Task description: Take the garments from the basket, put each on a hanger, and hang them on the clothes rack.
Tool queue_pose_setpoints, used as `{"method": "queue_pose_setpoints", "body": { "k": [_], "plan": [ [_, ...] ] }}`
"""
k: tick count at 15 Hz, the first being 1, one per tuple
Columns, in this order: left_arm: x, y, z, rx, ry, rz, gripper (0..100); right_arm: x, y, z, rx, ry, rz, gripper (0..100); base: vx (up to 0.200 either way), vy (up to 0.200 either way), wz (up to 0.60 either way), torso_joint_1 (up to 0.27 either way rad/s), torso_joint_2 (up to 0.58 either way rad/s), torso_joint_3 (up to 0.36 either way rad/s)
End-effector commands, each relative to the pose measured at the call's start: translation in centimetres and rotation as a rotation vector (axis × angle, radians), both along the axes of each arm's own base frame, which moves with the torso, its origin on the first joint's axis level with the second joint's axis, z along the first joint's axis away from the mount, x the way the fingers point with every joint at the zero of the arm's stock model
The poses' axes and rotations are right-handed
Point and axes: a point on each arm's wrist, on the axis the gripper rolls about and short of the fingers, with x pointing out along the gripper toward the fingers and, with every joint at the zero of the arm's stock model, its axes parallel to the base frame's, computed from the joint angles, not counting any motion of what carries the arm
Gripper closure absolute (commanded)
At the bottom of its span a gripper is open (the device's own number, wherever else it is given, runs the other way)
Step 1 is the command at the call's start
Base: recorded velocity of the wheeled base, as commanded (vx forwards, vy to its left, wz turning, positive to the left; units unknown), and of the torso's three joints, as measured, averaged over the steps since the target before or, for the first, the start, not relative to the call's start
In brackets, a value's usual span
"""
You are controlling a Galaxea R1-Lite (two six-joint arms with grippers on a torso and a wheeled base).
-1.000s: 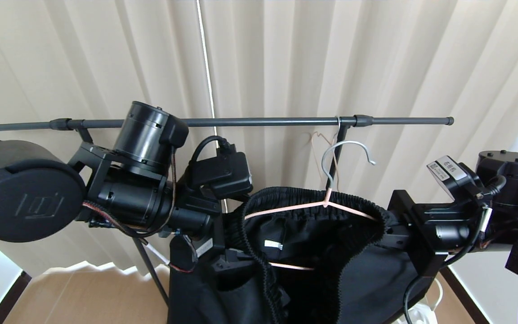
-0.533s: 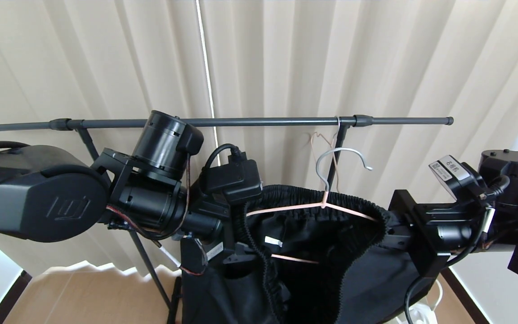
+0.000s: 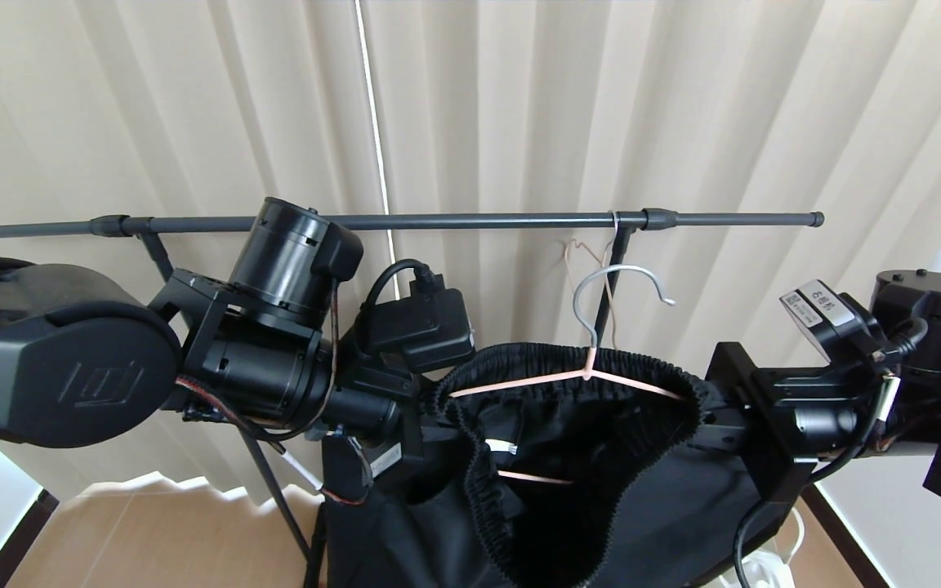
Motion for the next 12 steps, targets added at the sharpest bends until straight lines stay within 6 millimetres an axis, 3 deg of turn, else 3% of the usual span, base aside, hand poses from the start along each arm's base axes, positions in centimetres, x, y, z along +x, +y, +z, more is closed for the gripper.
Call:
{"method": "queue_pose_setpoints", "body": {
  "k": [1,2,3,12],
  "plan": [
    [-0.2,0.2,0.3,-0.006,-0.007,0.001,100,0.1,0.0,0.0,-0.001,0.002,-0.007,100,0.0,0.0,0.0,0.0,0.0,0.0],
    [-0.2,0.3,0.3,-0.007,-0.008,0.002,100,0.1,0.0,0.0,-0.003,0.005,-0.009,100,0.0,0.0,0.0,0.0,0.0,0.0],
    [-0.2,0.3,0.3,-0.007,-0.008,0.002,100,0.1,0.0,0.0,-0.003,0.005,-0.009,0,0.0,0.0,0.0,0.0,0.0,0.0],
    [-0.3,2.0,1.9,-0.045,-0.026,0.072,100,0.8,-1.7,0.2,0.001,0.002,-0.084,0,0.0,0.0,0.0,0.0,0.0,0.0]
  ]
}}
